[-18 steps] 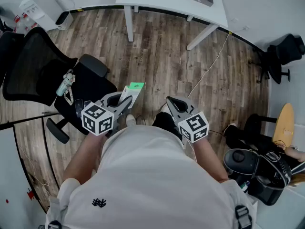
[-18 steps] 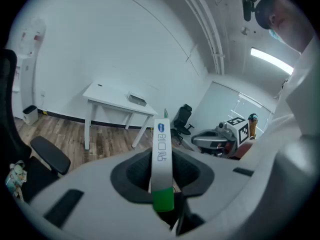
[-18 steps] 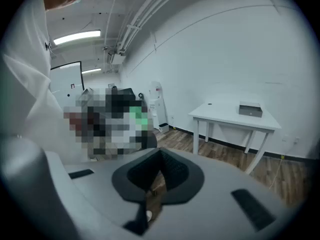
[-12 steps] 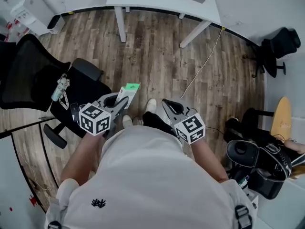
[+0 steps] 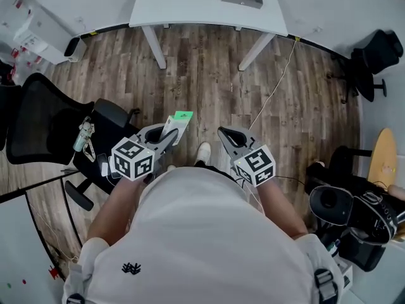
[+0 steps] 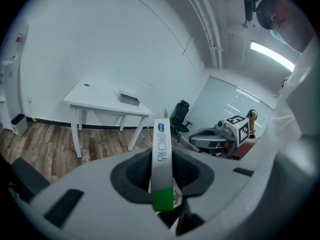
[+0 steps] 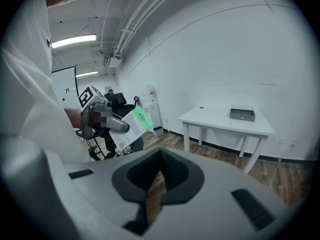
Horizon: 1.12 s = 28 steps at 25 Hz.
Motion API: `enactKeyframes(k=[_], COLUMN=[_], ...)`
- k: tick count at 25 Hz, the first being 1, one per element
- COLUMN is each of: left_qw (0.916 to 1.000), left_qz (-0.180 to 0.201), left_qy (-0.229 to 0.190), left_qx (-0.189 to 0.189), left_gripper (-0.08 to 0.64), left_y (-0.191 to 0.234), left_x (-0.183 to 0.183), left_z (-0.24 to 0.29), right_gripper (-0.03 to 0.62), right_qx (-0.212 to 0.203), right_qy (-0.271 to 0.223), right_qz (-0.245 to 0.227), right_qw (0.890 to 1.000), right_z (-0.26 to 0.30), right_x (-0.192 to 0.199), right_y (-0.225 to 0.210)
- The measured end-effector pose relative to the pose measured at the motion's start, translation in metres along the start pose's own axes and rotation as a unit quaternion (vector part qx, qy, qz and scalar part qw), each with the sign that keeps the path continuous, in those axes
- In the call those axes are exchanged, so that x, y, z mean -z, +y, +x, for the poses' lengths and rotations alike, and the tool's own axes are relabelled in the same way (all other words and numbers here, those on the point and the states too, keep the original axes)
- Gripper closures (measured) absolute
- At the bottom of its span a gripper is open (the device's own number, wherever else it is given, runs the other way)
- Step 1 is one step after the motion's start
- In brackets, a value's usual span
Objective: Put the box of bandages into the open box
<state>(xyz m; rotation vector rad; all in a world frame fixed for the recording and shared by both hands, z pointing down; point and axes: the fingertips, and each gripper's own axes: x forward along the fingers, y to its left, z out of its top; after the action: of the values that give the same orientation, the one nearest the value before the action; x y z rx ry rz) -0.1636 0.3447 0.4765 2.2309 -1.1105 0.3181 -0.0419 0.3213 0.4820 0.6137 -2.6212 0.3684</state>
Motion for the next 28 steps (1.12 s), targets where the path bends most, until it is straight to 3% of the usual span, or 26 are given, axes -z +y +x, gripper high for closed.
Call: enactKeyframes(k=[9, 13, 17, 28], left_qw=[0.9997, 0.9994, 0.9987, 0.9947], left_qz=[0.009, 0.016, 0.018, 0.024], left_qy=[0.018, 0.03, 0.041, 0.045], left_qx=[-0.013, 0.007, 0.024, 0.089], left_gripper=[0.471, 0.471, 0.471, 0.471], left_y=[-0.003, -0.008, 0.0, 0.061], left_x=[-0.034, -0.044, -0.055, -0.122], left_z=[0.06, 0.074, 0.096, 0.174], right_gripper=[0.583, 0.579, 0.525, 0.575], right_qx=[0.012, 0.03, 0.053, 0.127], right_qy=[-0.022, -0.021, -0.025, -0.013], right_qz=[0.039, 0.056, 0.077, 0.115], right_qw=[0.999, 0.998, 0.995, 0.985], right_z=[-0.02, -0.022, -0.017, 0.014], right_x=[0.016, 0.02, 0.017, -0.008], right_y=[-0.064, -0.077, -0.098, -0.175])
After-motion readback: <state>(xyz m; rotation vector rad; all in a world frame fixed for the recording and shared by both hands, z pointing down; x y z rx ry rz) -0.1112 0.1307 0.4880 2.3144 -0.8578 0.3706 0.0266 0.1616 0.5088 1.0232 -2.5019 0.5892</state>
